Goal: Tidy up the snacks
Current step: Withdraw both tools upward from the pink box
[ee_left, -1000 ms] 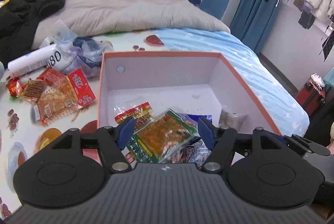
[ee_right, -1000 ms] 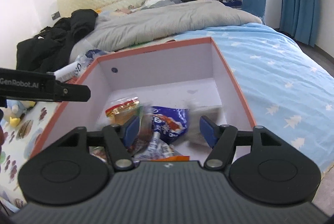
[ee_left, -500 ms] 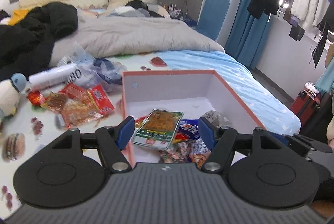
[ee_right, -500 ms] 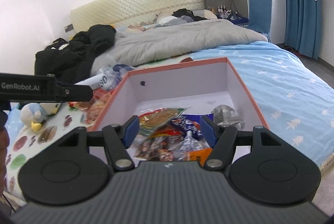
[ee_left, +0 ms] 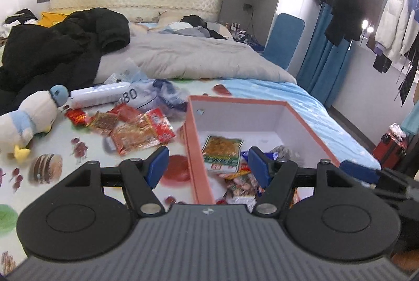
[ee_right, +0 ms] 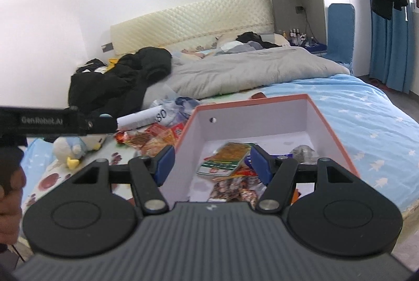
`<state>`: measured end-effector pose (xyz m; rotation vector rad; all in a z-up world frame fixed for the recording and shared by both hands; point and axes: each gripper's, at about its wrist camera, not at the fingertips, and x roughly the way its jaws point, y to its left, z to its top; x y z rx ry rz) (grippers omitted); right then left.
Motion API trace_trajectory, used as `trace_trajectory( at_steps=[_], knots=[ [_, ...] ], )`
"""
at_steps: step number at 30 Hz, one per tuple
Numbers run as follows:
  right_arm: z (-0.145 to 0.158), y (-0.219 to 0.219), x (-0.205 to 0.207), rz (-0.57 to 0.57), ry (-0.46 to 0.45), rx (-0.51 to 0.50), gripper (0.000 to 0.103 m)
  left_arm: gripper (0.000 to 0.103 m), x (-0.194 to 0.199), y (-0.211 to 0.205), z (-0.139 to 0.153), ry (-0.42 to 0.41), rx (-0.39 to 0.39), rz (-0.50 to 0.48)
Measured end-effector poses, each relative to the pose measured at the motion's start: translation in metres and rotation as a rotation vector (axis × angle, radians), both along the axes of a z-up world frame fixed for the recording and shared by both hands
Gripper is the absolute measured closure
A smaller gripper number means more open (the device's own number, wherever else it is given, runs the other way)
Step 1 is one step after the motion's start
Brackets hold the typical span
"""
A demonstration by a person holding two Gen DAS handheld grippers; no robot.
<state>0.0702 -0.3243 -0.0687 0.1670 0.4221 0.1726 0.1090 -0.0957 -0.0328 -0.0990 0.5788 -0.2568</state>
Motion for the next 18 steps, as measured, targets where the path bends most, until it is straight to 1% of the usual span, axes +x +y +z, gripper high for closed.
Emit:
trace_trajectory(
  at_steps=[2,3,6,10,14,16,18],
  knots=[
    [-0.001,0.004,-0.005,0.000,-0.003,-0.004,0.037,0.031,-0.009,0.004,-0.004,-0.007,0.018,0.014],
    [-0.002,0.006,-0.007,0.001,0.000,-0.001,0.037,0.031,-0.012,0.006,-0.006,-0.002,0.012,0.018],
    [-0.005,0.013,-0.013,0.023,0.010,0.006,0.037,0.031,-0.026,0.012,-0.012,0.007,-0.035,0.013],
    [-0.008,0.021,-0.023,0.039,0.018,0.020,0.037,0.031,-0.037,0.018,-0.020,0.023,-0.068,0.025],
    [-0.012,0.028,-0.031,0.050,0.023,0.031,0.037,0.031,-0.044,0.024,-0.027,0.030,-0.049,0.039],
    [-0.014,0.031,-0.034,0.058,0.023,0.039,0.037,0.031,-0.049,0.031,-0.030,0.035,-0.053,0.048],
    [-0.015,0.033,-0.037,0.044,0.014,0.051,0.037,0.031,-0.051,0.037,-0.033,0.037,-0.048,0.062]
  ],
)
